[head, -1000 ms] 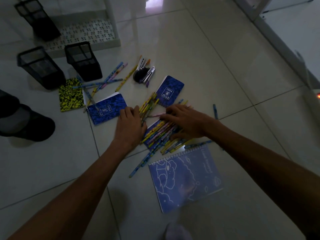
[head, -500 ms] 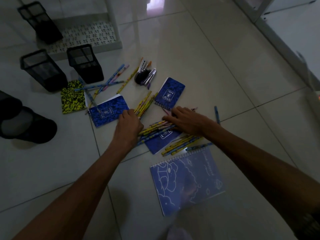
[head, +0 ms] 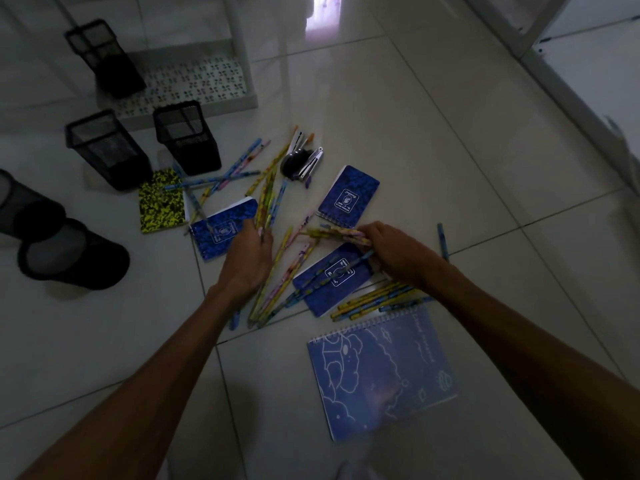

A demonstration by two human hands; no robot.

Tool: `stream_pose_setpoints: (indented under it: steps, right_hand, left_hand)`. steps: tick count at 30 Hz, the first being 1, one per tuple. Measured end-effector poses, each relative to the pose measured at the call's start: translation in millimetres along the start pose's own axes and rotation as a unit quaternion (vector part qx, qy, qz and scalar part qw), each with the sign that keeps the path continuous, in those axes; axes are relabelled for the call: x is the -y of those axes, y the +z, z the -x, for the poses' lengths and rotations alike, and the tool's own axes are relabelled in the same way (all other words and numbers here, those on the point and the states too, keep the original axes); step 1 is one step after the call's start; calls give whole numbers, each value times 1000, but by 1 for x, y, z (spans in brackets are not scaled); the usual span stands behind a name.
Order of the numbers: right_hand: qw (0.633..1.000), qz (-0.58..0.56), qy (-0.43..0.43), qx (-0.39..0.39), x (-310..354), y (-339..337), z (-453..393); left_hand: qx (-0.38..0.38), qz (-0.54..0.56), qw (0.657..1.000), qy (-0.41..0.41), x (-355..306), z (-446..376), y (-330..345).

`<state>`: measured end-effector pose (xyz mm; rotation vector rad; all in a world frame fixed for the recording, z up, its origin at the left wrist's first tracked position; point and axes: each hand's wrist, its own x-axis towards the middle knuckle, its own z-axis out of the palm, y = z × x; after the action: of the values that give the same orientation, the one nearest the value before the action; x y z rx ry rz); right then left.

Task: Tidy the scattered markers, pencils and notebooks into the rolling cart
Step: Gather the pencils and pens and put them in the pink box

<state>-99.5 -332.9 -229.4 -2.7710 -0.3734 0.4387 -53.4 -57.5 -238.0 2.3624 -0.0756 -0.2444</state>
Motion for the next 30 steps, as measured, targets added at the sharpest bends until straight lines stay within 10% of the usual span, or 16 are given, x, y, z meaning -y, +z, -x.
stream_pose_setpoints:
  steps: [7,30]
  right_hand:
    - [974,-170,124,-79,8,-17,-7]
    - [920,-308,5,-241,183,-259,-111]
  left_hand:
    - [37,105,992,-63,-10,-9,-4]
    - [-38,50,994,85,-160,-97,-268]
